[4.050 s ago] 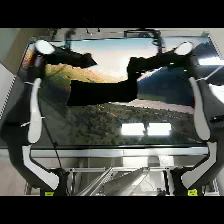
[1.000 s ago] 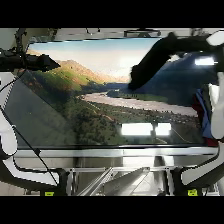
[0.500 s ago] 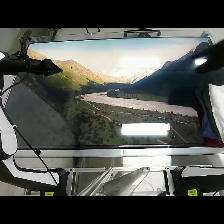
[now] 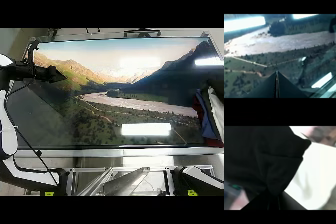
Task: Fold the shirts.
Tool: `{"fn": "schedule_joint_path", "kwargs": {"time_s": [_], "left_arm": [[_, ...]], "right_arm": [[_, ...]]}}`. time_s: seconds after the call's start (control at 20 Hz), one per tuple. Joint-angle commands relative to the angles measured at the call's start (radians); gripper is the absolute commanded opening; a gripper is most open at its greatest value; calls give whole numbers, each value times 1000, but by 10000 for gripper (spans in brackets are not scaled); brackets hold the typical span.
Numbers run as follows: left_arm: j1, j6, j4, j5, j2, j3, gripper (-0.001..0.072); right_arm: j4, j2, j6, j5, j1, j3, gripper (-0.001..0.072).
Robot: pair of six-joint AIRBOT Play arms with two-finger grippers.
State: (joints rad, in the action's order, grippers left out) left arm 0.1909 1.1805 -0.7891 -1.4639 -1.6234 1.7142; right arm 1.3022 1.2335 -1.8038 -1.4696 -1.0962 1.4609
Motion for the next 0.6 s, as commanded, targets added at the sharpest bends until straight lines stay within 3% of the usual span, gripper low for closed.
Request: {"fn": "schedule_joint_path", "kwargs": {"time_s": [0.0, 0.05, 0.1, 0.15, 0.3, 0.35, 0.4, 0.55], "left_arm": [[-17, -2, 12, -3, 0, -4, 15], [-24, -2, 11, -3, 0, -4, 16], [-33, -2, 11, -3, 0, -4, 15], [-43, -2, 11, -3, 0, -4, 16], [-66, -2, 13, -4, 0, -1, 15], [-68, -2, 13, -5, 0, 13, 15], [-68, -2, 15, -12, 0, 40, 15], [-64, 21, 30, -42, 0, 182, 7]], "right_arm": [[196, -65, 2, -5, -50, -259, 31], [226, -61, 2, -7, -50, -281, 138], [236, -55, 37, -17, -49, -283, 476], [235, -55, 60, -23, -49, -282, 695], [184, -56, 46, -90, -48, -211, 683], [116, -56, 46, -108, -46, -157, 591], [24, -57, 46, -116, -33, -91, 446], [-175, -58, 18, -96, 51, 92, 370]]}}
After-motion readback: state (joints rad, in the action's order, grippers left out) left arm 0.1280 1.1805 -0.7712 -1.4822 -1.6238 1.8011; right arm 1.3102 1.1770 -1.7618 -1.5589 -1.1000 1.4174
